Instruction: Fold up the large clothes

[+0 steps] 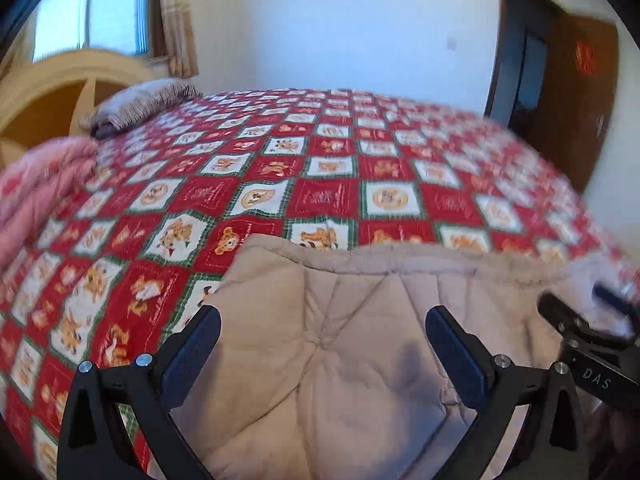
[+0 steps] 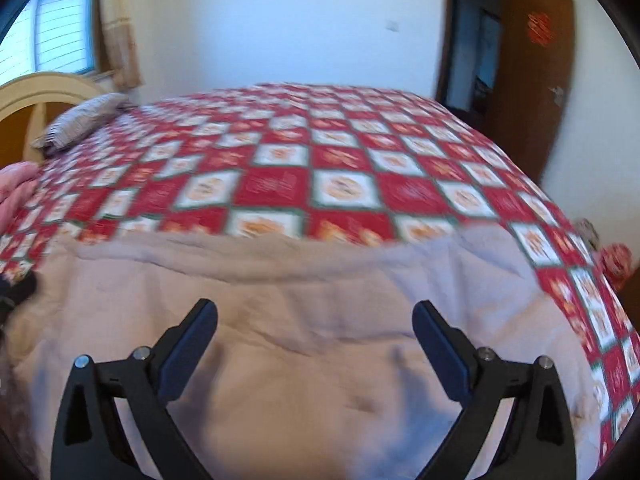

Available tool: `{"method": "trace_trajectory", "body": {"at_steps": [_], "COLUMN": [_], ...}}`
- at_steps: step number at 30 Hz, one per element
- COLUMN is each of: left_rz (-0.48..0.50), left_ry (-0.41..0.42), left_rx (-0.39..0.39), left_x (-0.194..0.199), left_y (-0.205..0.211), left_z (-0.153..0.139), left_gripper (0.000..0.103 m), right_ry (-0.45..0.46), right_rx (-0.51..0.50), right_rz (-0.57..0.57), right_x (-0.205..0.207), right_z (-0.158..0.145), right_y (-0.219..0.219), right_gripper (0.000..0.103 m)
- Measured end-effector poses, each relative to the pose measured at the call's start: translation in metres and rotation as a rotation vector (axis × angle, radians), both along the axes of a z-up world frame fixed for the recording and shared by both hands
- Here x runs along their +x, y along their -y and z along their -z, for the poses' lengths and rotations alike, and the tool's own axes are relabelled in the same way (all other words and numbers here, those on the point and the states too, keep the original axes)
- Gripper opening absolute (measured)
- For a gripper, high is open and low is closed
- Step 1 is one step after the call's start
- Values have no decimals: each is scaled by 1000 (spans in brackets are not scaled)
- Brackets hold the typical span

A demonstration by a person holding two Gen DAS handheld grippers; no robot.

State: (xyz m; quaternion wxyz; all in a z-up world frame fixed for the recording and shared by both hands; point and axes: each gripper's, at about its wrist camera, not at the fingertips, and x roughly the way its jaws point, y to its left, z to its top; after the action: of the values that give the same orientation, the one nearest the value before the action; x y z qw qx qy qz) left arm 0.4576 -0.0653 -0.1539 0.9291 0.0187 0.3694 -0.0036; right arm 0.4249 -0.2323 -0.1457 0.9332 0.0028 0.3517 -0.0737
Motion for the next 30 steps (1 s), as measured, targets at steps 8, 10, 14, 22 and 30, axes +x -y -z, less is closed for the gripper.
{"method": "trace_trajectory", "body": {"at_steps": [8,10,14,22,30], "left_rz": [-55,-55,-56,-55,-59], "left_ry": [15,11,-16,-36,-40], "left_rx": [-25,-14,16,19,30], "left_x": [7,8,13,15,18], "left_y": [-8,-4,2,4,5], "left_z": [41,44,50,55,57], "left_gripper": [102,102,102,102,102], "right_ry": [-87,-99,-110,-133,-142], "right_rx": [-64,-56,-71,-68,-75], "right_rz": [2,-3,3,5,5], "right_x": [32,34,36,41,44], "right_z": [46,52,56,62,65], "right_y": [-17,-14,-18,-17,-17], "right_gripper": [103,103,103,103,103]}}
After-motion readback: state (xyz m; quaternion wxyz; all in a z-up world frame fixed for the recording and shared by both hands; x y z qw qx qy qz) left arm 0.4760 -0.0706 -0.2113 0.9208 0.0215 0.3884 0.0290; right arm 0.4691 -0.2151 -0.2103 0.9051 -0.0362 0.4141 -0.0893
